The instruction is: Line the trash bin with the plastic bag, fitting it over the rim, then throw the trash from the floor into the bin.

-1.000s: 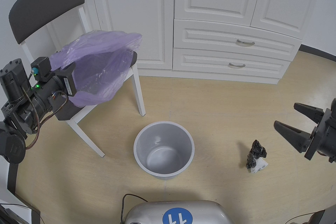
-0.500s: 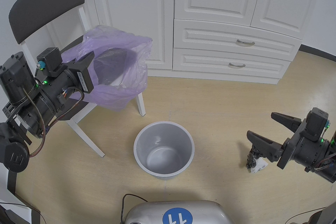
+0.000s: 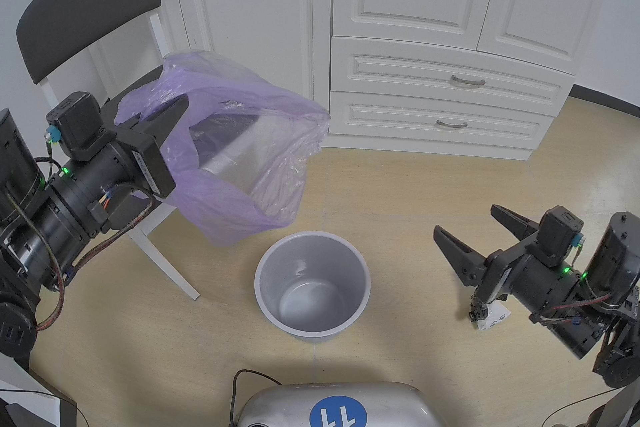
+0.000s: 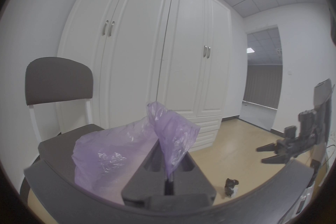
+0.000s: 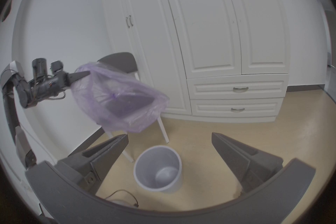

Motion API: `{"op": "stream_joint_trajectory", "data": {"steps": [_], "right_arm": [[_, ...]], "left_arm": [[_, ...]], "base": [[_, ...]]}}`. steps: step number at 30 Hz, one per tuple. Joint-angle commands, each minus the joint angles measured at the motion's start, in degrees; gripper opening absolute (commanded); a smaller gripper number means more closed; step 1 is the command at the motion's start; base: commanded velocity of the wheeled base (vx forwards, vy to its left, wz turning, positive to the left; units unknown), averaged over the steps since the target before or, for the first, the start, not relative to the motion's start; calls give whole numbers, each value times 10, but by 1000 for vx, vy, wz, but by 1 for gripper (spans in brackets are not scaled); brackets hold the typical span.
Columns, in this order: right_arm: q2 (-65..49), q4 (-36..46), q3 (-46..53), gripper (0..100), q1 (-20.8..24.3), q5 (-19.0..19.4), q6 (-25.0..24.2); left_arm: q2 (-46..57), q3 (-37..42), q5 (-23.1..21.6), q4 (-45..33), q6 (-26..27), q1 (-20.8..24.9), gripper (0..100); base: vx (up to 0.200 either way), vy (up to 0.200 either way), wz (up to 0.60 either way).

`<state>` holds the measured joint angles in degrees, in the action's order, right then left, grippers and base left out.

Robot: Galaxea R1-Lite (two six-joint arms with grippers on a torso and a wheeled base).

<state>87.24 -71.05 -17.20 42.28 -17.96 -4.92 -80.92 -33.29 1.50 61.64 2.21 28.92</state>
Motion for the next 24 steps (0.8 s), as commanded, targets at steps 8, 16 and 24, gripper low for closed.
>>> {"op": "stream_joint_trajectory", "data": {"steps": [8, 16, 24], "right_arm": [[190, -102, 2, 100, 42, -14, -90], [217, -91, -37, 100, 35, 35, -185], [188, 32, -95, 100, 22, 43, -262]], "left_arm": [[38, 11, -12, 1, -12, 84, 0], [68, 18, -13, 0, -21, 116, 0], [103, 35, -18, -1, -19, 152, 0]], "base": [[0, 0, 0], [0, 0, 0], [0, 0, 0]]}}
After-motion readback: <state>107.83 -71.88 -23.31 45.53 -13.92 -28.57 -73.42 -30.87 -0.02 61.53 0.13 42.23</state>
